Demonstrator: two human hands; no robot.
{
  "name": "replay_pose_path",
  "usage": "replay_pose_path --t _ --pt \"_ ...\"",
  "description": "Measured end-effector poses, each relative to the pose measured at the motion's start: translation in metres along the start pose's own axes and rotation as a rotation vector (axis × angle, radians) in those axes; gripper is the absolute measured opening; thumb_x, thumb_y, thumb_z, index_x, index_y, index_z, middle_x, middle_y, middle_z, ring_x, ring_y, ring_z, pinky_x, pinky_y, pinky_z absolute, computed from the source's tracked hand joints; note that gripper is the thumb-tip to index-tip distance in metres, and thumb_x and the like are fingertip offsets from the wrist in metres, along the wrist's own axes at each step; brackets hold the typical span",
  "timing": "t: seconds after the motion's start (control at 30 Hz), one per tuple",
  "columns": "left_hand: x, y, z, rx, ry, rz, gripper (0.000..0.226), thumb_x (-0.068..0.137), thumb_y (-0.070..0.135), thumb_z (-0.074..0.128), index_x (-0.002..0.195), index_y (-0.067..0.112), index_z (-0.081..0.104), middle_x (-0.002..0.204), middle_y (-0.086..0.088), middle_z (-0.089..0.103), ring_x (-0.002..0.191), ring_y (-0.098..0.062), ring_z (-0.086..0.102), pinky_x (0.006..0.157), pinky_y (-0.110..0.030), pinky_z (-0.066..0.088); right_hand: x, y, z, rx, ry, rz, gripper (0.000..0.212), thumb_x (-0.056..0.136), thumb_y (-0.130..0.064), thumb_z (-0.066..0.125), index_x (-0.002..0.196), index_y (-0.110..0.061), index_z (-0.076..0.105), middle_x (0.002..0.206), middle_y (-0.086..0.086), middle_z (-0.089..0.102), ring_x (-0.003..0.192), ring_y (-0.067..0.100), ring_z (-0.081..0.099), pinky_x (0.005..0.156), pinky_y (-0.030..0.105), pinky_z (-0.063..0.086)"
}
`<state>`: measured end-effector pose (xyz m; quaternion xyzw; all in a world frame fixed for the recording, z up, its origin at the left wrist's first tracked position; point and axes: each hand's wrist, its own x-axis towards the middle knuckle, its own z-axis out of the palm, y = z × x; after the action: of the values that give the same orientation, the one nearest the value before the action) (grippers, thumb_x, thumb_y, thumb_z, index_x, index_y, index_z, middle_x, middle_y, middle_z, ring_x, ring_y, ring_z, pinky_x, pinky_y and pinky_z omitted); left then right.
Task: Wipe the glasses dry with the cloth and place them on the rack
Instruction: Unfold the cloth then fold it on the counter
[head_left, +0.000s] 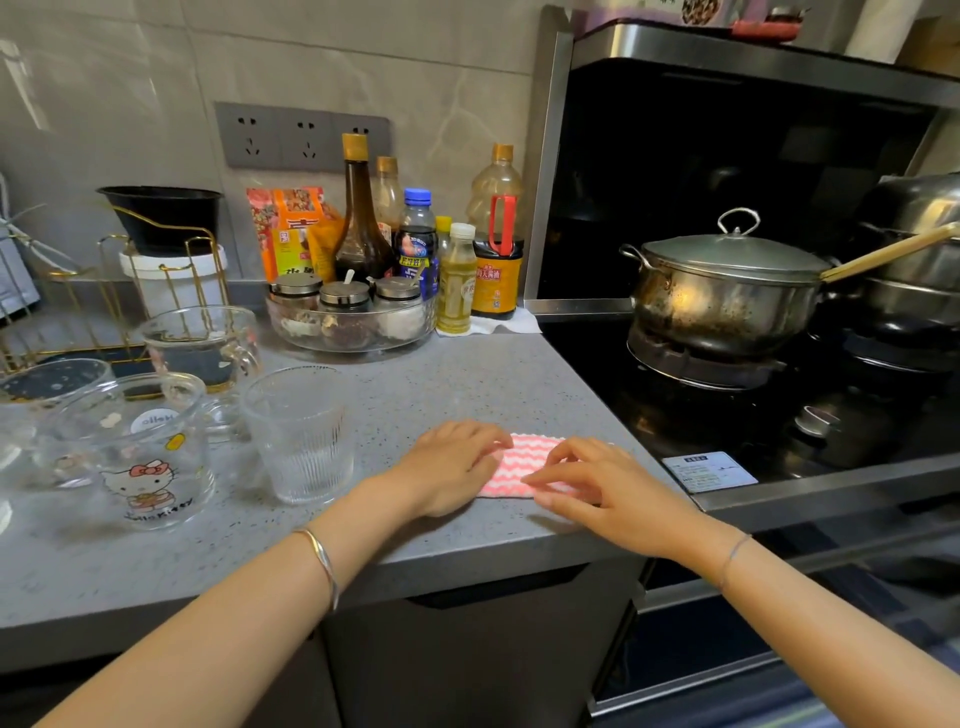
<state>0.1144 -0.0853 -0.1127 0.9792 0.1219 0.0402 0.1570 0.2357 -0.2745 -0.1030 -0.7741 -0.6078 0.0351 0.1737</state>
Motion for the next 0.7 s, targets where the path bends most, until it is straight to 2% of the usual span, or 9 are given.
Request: replay_pose_path --t 0.07,0.13,0.2,0.27,0.33,0.4,0.53,0.6,0.7 --pt "-0.005 0.003 -0.005 0.034 -0.003 -0.029 0.039 0.105 0.037 0.024 0.139 0.029 0.041 0.141 -0.001 0.042 0.130 -0.020 0.036 0.108 -0.036 0.027 0.001 0.001 -0.001 -0.022 0.001 -0.022 0.039 0.095 -0.052 0.038 0.124 -0.040 0.060 0.122 -0.018 0.050 0.113 -0.006 0.036 0.107 0.026 0.024" --pt "-0.010 0.005 -0.010 0.064 0.006 -0.063 0.040 0.105 0.037 0.021 0.137 0.025 0.044 0.129 -0.005 0.046 0.121 -0.022 0.041 0.102 -0.035 0.031 0.003 0.005 -0.004 -0.070 -0.009 -0.016 0.044 0.095 -0.055 0.031 0.127 -0.040 0.057 0.131 -0.020 0.050 0.122 -0.010 0.032 0.117 0.034 0.010" --pt "-0.014 0.004 -0.014 0.027 0.007 -0.082 0.041 0.105 0.036 0.022 0.132 0.020 0.049 0.119 -0.007 0.050 0.114 -0.023 0.045 0.096 -0.035 0.035 0.005 0.009 -0.005 -0.106 -0.005 0.010 0.055 0.088 -0.062 0.023 0.129 -0.041 0.055 0.139 -0.021 0.046 0.132 -0.009 0.027 0.119 0.041 -0.001" --pt "-0.020 0.002 -0.015 -0.024 0.009 -0.073 0.043 0.105 0.036 0.025 0.123 0.014 0.056 0.113 -0.008 0.054 0.109 -0.023 0.048 0.091 -0.034 0.037 0.005 0.007 -0.004 -0.069 0.045 -0.015 0.054 0.086 -0.065 0.030 0.126 -0.040 0.058 0.138 -0.020 0.048 0.133 -0.005 0.032 0.119 0.041 0.008" --pt "-0.028 0.000 -0.013 -0.023 0.026 -0.051 0.043 0.105 0.038 0.027 0.119 0.013 0.059 0.104 -0.004 0.052 0.105 -0.021 0.048 0.086 -0.032 0.036 0.003 -0.003 0.000 0.038 0.095 -0.087 0.050 0.083 -0.065 0.045 0.119 -0.037 0.064 0.128 -0.021 0.055 0.123 -0.007 0.042 0.112 0.027 0.025" --pt "-0.034 -0.002 -0.011 -0.026 0.047 -0.004 0.041 0.105 0.037 0.029 0.122 0.018 0.061 0.106 0.001 0.049 0.109 -0.017 0.045 0.090 -0.032 0.035 0.001 -0.014 0.006 0.116 0.095 -0.134 0.044 0.079 -0.062 0.059 0.112 -0.035 0.069 0.116 -0.022 0.061 0.112 -0.006 0.050 0.099 0.018 0.037" --pt "-0.041 -0.009 -0.007 -0.073 0.070 0.149 0.038 0.103 0.039 0.035 0.130 0.026 0.059 0.131 0.009 0.057 0.121 -0.011 0.045 0.106 -0.036 0.035 -0.002 -0.024 0.017 0.134 0.073 -0.140 0.038 0.074 -0.058 0.068 0.104 -0.034 0.072 0.109 -0.022 0.063 0.103 -0.004 0.056 0.088 0.025 0.049" --pt "-0.041 -0.012 -0.005 -0.086 0.053 0.158 0.040 0.102 0.045 0.037 0.129 0.029 0.060 0.128 0.008 0.060 0.117 -0.011 0.050 0.104 -0.038 0.039 -0.003 -0.022 0.020 0.137 0.091 -0.143 0.033 0.075 -0.053 0.069 0.102 -0.033 0.073 0.109 -0.022 0.064 0.103 -0.004 0.056 0.087 0.026 0.050" --pt "-0.045 -0.012 -0.006 -0.148 0.030 0.137 0.055 0.088 0.071 0.040 0.126 0.037 0.060 0.122 0.014 0.060 0.111 -0.005 0.050 0.099 -0.034 0.043 -0.008 -0.025 0.022 0.295 0.145 -0.101 0.025 0.079 -0.043 0.069 0.096 -0.027 0.077 0.101 -0.017 0.071 0.096 -0.001 0.063 0.085 0.026 0.052"
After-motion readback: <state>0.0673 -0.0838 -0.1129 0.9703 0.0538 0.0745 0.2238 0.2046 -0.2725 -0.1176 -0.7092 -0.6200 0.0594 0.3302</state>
